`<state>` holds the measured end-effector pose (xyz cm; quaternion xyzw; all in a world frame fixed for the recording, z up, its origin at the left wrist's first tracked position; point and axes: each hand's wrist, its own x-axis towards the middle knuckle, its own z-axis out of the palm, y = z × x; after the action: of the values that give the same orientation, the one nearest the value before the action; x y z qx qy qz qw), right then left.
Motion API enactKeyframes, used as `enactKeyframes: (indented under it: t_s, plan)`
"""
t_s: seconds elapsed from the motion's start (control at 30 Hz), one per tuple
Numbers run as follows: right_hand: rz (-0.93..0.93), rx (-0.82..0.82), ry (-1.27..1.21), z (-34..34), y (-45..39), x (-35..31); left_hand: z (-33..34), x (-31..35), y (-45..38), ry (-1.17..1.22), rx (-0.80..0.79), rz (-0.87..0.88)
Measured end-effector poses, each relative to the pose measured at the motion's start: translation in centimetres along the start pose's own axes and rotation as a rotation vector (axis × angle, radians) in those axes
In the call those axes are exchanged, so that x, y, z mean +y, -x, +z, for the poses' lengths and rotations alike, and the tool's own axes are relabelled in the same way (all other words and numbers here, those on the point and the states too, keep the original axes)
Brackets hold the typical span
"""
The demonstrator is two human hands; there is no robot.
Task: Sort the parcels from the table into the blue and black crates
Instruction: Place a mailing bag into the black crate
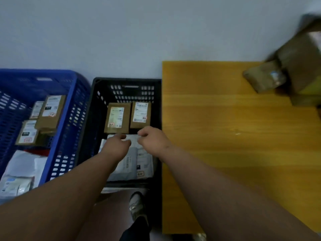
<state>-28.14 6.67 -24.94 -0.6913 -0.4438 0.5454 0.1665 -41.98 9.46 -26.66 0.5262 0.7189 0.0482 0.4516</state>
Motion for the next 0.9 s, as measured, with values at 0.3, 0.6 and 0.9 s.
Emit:
enactKeyframes:
  t_s: [0.3,0.6,0.9]
  plan:
    - [0.069,0.264,0.072,-16.2,15.7,12.2,11.6,12.0,13.3,0.005,-0.119,0.239]
    - [0.351,0.383,0.222,-25.6,24.8,24.6,20.9,18.4,19.1,-0.112,-0.275,0.368]
    - [0.594,0.536,0.228,-28.6,28.4,33.2,25.9,21.2,18.3,-0.266,-0.379,0.378]
